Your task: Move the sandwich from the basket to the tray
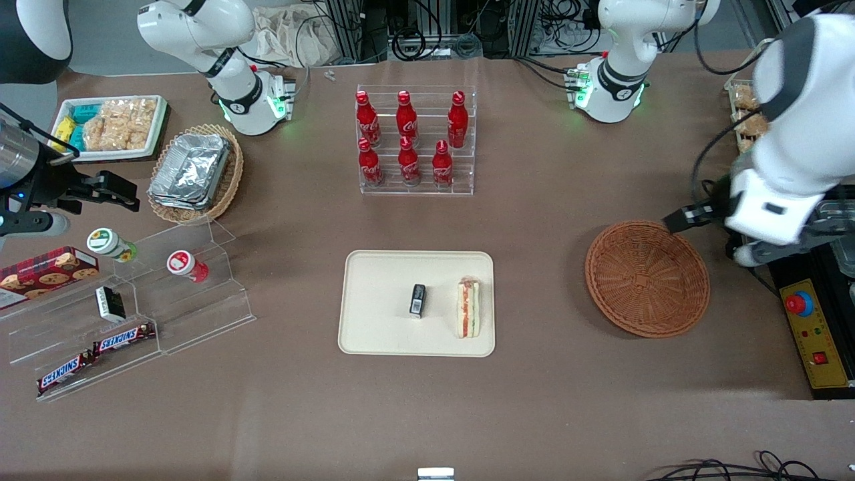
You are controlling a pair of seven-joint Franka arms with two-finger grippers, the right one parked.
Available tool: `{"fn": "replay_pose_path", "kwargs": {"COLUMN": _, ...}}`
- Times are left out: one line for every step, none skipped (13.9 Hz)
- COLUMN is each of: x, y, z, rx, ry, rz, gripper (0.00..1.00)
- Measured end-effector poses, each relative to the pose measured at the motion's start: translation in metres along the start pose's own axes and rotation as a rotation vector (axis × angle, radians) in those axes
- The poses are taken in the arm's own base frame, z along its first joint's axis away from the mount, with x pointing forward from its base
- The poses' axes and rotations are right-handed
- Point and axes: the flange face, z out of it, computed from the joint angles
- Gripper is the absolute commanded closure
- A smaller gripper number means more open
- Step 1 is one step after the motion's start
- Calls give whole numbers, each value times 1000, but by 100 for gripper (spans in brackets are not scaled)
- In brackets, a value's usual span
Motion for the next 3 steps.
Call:
{"fn": "replay_pose_path", "kwargs": {"x": 7, "y": -16, "z": -4, "rx": -3, "ry": 4, "rz": 18, "gripper": 0}}
{"fn": "replay_pose_path", "kwargs": {"x": 11, "y": -27, "z": -3, "rx": -5, "ry": 3, "rz": 36, "gripper": 0}}
{"fn": "replay_pose_path", "kwargs": {"x": 14, "y": -34, "z": -2, "rx": -7, "ry": -1, "rz": 48, "gripper": 0}}
